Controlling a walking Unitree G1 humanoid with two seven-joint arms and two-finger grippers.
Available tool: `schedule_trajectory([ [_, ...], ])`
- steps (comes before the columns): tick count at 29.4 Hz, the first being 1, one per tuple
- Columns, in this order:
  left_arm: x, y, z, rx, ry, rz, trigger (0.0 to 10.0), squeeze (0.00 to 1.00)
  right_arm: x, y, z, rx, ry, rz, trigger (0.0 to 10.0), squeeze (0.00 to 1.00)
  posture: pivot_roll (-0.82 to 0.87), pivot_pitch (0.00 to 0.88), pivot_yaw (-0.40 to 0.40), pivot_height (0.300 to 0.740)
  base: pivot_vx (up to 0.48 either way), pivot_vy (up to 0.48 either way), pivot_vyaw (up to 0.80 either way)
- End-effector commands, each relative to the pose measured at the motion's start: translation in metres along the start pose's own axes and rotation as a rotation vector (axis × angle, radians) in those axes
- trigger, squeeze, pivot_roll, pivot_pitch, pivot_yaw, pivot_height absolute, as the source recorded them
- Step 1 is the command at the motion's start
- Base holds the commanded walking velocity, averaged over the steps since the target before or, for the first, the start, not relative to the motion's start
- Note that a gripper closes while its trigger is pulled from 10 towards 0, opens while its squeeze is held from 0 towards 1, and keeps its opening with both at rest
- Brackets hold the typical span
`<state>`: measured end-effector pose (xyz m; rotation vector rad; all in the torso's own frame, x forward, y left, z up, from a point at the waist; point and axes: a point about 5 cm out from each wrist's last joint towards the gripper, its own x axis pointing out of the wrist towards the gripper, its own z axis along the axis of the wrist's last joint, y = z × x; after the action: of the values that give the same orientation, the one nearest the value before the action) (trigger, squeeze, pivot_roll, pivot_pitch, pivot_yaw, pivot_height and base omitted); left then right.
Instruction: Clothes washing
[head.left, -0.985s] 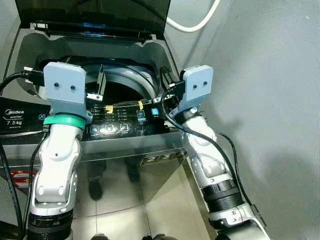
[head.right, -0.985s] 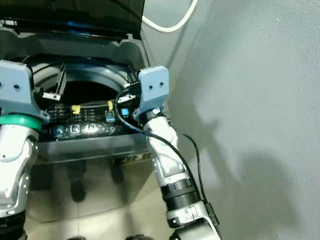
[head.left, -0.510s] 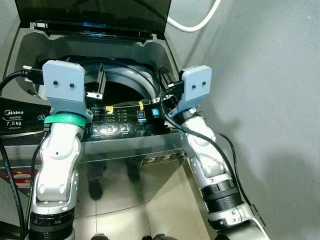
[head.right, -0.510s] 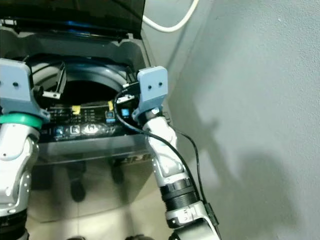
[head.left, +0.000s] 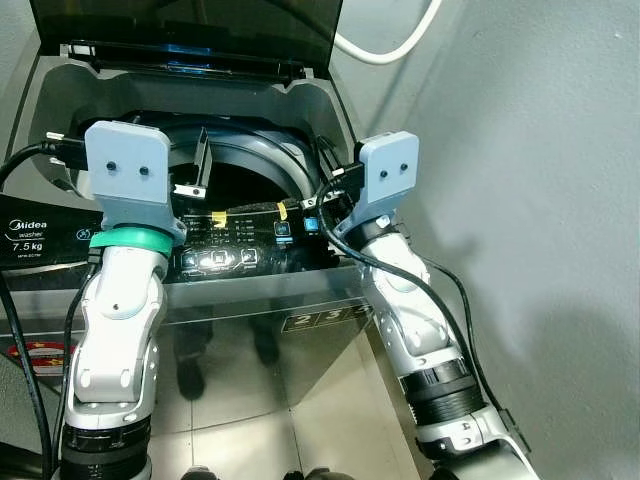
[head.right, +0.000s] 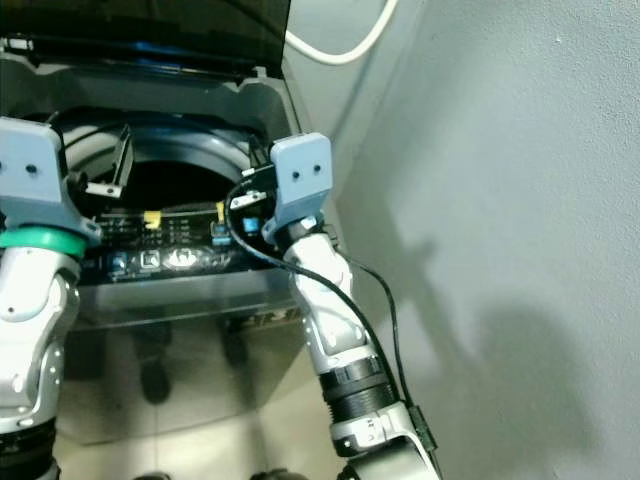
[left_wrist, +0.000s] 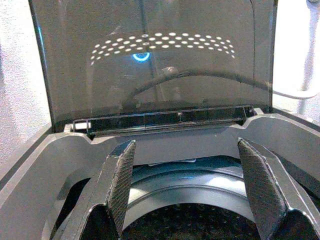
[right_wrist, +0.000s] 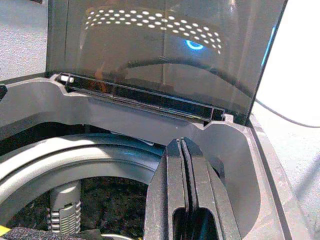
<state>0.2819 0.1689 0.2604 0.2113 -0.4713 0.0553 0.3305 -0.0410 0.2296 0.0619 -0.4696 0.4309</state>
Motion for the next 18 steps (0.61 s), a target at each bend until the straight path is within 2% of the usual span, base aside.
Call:
schedule_trajectory([
  [1, -0.0026, -0.0042, -0.0033, -0.019, 0.020, -0.013, 10.0, 0.00, -0.0021, -0.0036, -0.0025, -0.012, 0.016, -0.010, 10.0, 0.00, 0.15, 0.055, -0.165, 0.740, 0.000, 0.000, 0.00],
  [13, -0.0025, -0.0037, -0.0028, -0.024, 0.017, -0.014, 10.0, 0.00, -0.0011, -0.0027, -0.0019, -0.019, 0.011, -0.019, 10.0, 0.00, 0.16, 0.054, -0.160, 0.740, 0.000, 0.000, 0.00],
  [18, -0.0022, -0.0037, -0.0020, -0.022, 0.015, -0.018, 10.0, 0.00, 0.0016, -0.0111, -0.0001, -0.051, 0.000, -0.051, 10.0, 0.00, 0.16, 0.052, -0.150, 0.740, 0.000, 0.000, 0.00],
])
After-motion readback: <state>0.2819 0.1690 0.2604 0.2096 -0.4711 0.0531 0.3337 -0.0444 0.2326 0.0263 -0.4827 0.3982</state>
